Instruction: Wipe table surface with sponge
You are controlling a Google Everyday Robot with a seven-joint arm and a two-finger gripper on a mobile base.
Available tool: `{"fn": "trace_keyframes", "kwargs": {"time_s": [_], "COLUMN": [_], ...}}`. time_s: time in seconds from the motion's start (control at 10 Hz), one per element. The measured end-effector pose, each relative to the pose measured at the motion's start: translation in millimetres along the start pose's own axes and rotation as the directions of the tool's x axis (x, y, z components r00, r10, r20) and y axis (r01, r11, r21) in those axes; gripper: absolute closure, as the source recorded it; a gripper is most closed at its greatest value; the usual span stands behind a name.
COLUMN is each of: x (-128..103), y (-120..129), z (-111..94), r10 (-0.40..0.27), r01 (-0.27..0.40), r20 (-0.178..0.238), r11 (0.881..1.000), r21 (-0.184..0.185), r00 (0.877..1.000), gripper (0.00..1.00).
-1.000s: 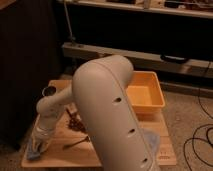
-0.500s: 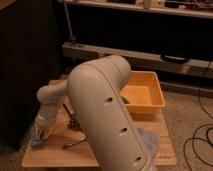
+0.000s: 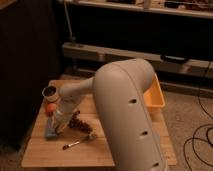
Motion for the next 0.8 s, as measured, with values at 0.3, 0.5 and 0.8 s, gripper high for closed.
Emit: {"fn": "trace_keyframes", "kwargs": {"time_s": [0.3,0.5,0.8], "x": [17.7,41.4,91.3], "y": [-11.2,-10.6,-3.3], "z": [-3.1,5.7,35.3], "r10": [0.024,0.021,0.007], "r01": [-0.024,-0.021,-0.007], "r20": [0.019,-0.005,-0.072], "r11": [1.0,1.0,1.0], "r21": [-0.013,-0.007,0.006], "r00": [1.0,1.0,0.997], "gripper": [1.0,1.0,1.0]}}
